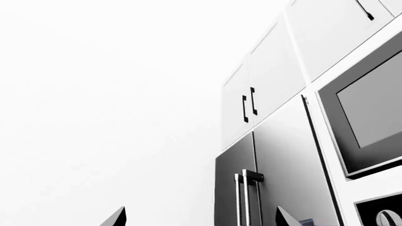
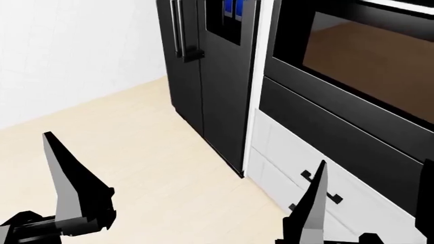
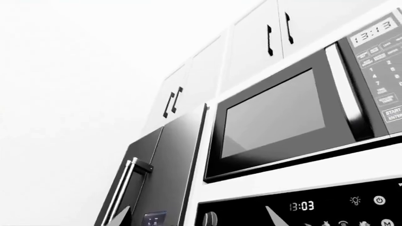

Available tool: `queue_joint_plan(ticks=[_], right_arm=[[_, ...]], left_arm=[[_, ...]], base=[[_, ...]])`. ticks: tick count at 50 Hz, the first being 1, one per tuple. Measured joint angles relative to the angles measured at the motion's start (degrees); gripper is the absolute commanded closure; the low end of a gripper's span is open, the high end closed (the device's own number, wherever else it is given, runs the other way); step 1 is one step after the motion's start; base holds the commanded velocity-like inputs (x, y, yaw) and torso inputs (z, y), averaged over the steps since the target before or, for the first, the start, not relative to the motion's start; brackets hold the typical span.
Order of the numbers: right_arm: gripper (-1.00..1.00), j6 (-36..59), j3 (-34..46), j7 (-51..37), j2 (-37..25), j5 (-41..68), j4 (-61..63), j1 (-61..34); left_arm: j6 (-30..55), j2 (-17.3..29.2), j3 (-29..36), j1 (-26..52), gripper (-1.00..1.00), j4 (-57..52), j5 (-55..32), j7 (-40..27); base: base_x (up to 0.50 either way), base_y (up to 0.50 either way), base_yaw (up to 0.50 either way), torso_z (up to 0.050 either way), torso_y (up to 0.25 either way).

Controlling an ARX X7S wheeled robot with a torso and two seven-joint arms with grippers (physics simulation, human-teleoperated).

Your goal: Open the oven door

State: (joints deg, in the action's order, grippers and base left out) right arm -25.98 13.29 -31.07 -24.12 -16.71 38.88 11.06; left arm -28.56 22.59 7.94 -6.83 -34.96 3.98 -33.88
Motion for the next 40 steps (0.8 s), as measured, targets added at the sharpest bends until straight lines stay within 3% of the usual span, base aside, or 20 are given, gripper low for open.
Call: queue_joint_plan(ticks=[40], right_arm=[[-1.0,0.05,0.14,-0.45,-0.23,-0.16,-0.07,-0.06]], left_arm=[[-0.23,0.5,0.17,-0.17,-1.0,0.06,0.12,-0.63]], base=[[0.21,-0.15,0.0,0.0,0.0]])
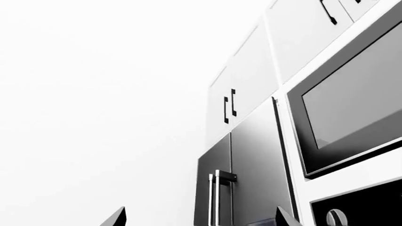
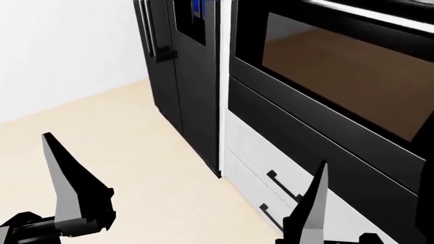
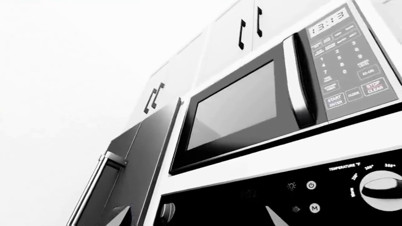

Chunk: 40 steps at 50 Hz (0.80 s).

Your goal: Open the oven door

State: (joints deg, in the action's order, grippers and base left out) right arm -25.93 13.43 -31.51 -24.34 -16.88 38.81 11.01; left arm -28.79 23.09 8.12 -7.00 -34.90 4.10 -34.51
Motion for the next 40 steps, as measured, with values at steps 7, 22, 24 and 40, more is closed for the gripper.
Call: queue_joint_plan(ticks=[7,22,24,40], right_arm=[[-1.0,0.03,0.01,-0.06,-0.06,-0.01,0.06,0.02],[-1.0,0.11,0.1,-0.16,-0.17,0.02,0.12,0.03],[-1.0,0.12,0.11,-0.18,-0.18,0.04,0.12,0.01],[-1.0,0.21,0.18,-0.28,-0.31,0.08,0.07,-0.1]], left_arm=[[0.02,0.06,0.05,0.0,-1.0,-0.01,0.04,-0.1],[0.11,0.2,0.19,0.14,-1.0,0.06,0.02,-0.28],[0.12,0.22,0.21,0.16,-1.0,0.07,0.01,-0.31],[0.19,0.38,0.37,0.21,-1.0,0.07,0.01,-0.49]], base=[[0.2,-0.14,0.0,0.0,0.0],[0.2,-0.15,0.0,0.0,0.0],[0.2,-0.15,0.0,0.0,0.0],[0.2,-0.14,0.0,0.0,0.0]])
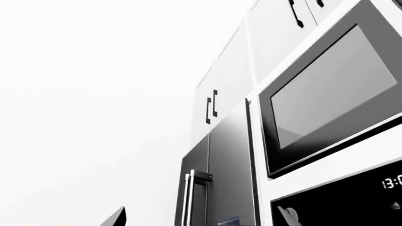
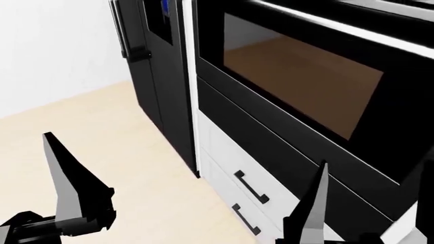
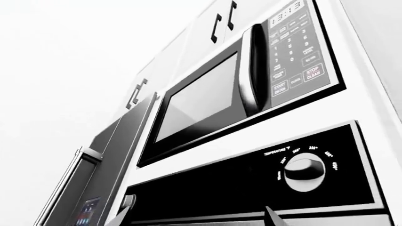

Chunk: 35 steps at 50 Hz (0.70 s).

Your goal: Open the oven door

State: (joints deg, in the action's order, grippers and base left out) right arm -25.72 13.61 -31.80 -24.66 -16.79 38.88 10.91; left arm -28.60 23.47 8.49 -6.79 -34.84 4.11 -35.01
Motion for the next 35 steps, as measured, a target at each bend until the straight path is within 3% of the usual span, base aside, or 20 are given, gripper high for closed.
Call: queue_joint_plan(ticks=[35], right_arm=[[-1.0,0.08,0.29,-0.22,-0.22,-0.47,0.05,0.07]], left_arm=[[-0.07,0.36,0.18,-0.02,-1.0,0.05,0.08,-0.48]], base=[[0.17,-0.12,0.0,0.0,0.0]])
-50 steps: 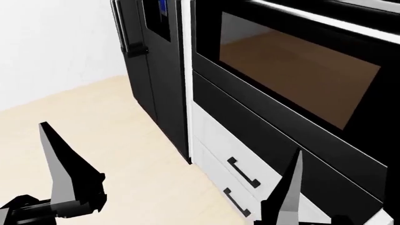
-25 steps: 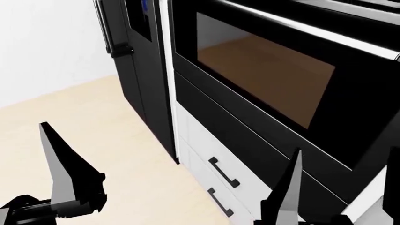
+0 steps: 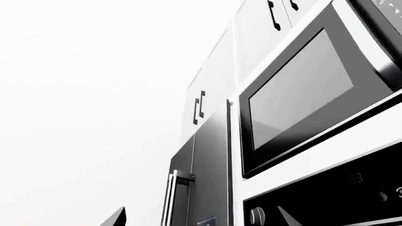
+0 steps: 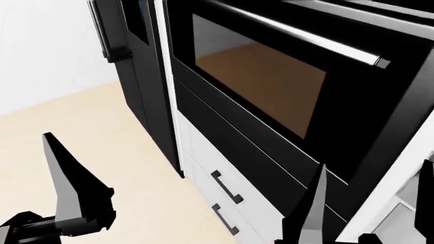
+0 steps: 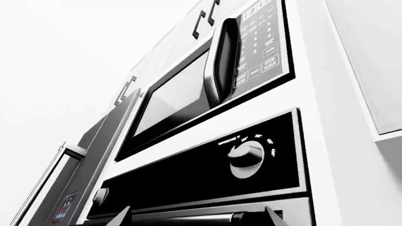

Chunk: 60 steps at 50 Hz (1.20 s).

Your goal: Open the oven door

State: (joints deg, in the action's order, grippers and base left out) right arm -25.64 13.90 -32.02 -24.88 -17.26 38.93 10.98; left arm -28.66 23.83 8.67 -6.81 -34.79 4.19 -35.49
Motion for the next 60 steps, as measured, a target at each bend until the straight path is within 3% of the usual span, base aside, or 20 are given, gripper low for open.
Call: queue_joint_plan(ticks=[28,60], right_arm=[[-1.0,0.12,0.1,-0.23,-0.22,-0.01,0.05,0.03],[-1.0,0.35,0.32,-0.47,-0.3,-0.31,0.1,-0.06]], left_arm=[[0.26,0.18,0.27,0.26,-1.0,-0.04,0.05,-0.31],[0.28,0.5,0.41,0.37,-1.0,0.04,-0.02,-0.72]], base=[[0.16,-0.12,0.0,0.0,0.0],[0.01,-0.05,0.0,0.0,0.0]])
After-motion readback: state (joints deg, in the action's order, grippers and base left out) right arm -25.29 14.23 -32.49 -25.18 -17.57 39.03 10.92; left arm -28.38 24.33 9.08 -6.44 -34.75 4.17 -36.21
